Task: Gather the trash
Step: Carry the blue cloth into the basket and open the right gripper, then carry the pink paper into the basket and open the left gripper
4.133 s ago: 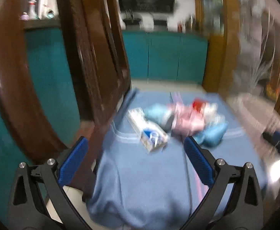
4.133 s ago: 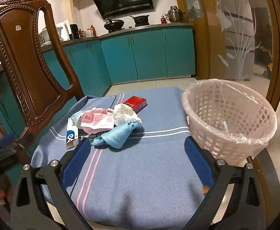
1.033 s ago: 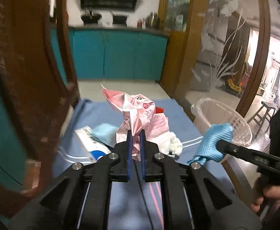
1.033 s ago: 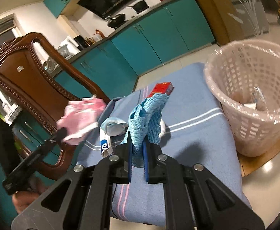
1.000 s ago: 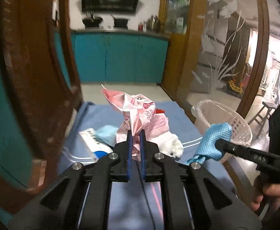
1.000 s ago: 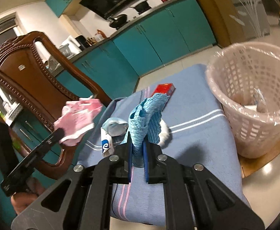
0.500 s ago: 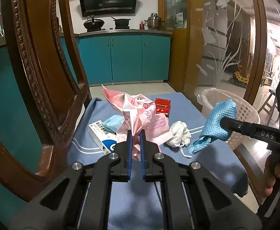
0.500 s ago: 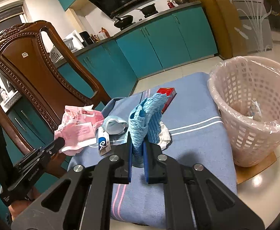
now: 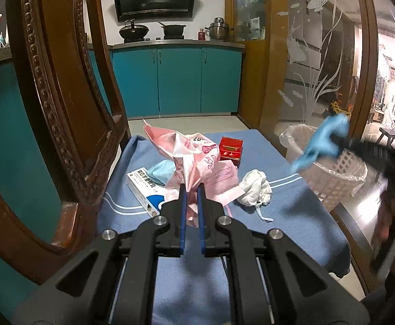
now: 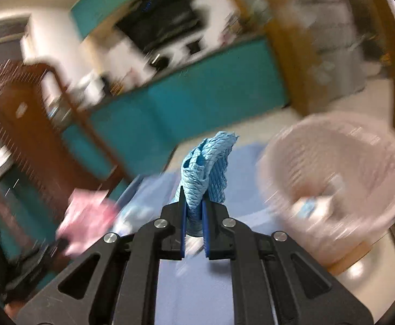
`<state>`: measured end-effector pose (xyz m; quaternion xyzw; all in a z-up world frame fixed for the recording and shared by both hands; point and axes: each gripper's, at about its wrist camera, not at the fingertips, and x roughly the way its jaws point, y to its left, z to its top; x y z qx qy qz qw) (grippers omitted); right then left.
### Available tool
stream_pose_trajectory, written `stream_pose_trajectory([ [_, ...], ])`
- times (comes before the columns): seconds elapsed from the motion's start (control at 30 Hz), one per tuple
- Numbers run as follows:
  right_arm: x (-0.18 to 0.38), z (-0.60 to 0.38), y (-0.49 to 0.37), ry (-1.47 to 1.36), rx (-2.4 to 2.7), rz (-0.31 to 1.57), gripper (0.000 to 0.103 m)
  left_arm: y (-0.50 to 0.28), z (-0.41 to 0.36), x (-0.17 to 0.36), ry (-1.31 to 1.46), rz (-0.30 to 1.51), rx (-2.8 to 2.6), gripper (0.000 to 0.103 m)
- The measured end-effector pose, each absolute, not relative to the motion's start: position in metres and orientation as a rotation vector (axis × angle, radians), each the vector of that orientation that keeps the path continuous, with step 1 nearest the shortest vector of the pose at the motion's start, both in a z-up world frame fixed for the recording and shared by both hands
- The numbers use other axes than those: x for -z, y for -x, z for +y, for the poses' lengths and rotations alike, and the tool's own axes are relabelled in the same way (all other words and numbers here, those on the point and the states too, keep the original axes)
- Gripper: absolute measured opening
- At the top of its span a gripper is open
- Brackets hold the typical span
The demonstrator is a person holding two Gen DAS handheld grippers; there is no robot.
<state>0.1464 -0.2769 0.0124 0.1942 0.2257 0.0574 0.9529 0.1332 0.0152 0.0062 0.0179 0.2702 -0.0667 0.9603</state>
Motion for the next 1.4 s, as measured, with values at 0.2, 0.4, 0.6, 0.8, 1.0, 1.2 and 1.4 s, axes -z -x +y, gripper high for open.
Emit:
stream_pose_trajectory([
  [0.2, 0.007, -0.354, -0.159, -0.453, 0.179, 0.406, 0.011, -0.135, 0.017, -0.003, -0.038, 0.557, 0.132, 0.008],
  [0.4, 0.024, -0.374, -0.168, -0.467, 0.257, 0.469, 0.016, -0.137, 0.013, -0.004, -0.039, 0.556, 0.133, 0.008],
  [0.6, 0.014, -0.36, -0.161, -0.436, 0.267, 0.454, 0.08, -0.138, 0.01, -0.003, -0.044, 0.56, 0.135, 0.008],
  [0.8, -0.018, -0.339, -0.099, -0.508, 0.223, 0.26, 0.1, -0.139, 0.005, 0.0, -0.056, 0.562, 0.144, 0.008],
  [1.0, -0.025, -0.298, -0.09, -0.468, 0.17, 0.263, 0.1, -0.152, -0.017, -0.001, -0.043, 0.573, 0.21, 0.008],
  [1.2, -0.032, -0.328, -0.056, -0.557, 0.304, 0.076, 0.1, -0.18, -0.098, -0.015, -0.032, 0.555, 0.392, 0.008],
  [1.4, -0.031, -0.363, -0.033, -0.627, 0.444, -0.043, 0.1, -0.233, -0.215, -0.024, -0.013, 0.58, 0.577, 0.008],
])
